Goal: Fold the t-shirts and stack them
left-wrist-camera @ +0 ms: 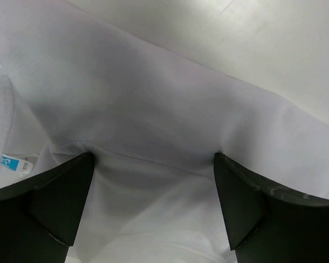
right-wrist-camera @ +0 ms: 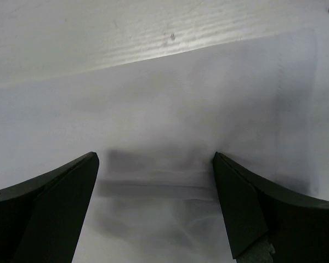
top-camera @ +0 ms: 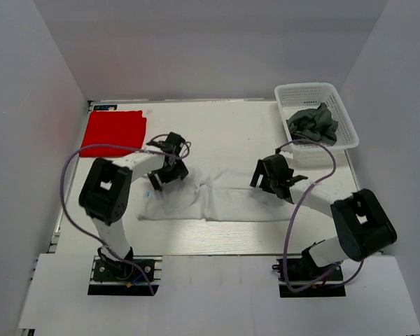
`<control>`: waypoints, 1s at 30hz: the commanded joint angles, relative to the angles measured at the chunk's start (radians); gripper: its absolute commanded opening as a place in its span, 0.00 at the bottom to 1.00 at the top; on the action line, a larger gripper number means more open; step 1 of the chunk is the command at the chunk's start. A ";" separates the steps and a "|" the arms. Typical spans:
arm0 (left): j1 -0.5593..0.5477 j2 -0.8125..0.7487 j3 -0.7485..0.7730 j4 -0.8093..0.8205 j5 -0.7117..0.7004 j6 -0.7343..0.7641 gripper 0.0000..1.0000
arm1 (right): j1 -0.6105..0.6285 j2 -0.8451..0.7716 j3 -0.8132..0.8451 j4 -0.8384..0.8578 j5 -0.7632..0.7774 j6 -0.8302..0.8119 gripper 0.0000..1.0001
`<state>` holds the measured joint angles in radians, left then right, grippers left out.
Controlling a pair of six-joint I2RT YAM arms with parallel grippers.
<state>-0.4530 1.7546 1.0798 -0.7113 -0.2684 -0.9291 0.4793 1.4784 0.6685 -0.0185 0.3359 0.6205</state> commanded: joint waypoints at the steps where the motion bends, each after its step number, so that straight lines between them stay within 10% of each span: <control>1: 0.017 0.222 0.205 0.055 0.034 0.076 1.00 | 0.047 -0.094 -0.119 -0.023 -0.090 0.077 0.90; 10: -0.004 0.945 1.341 0.079 0.372 0.311 1.00 | 0.369 -0.152 -0.228 0.078 -0.400 -0.014 0.90; 17: -0.004 0.999 1.289 0.446 0.514 0.314 1.00 | 0.547 0.003 -0.092 0.089 -0.520 -0.223 0.90; 30: 0.025 1.019 1.330 0.464 0.224 0.219 1.00 | 0.654 -0.070 -0.052 0.026 -0.591 -0.305 0.90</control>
<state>-0.4522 2.7392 2.4130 -0.1875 0.0784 -0.6830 1.1038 1.4471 0.6044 0.1211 -0.1951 0.3313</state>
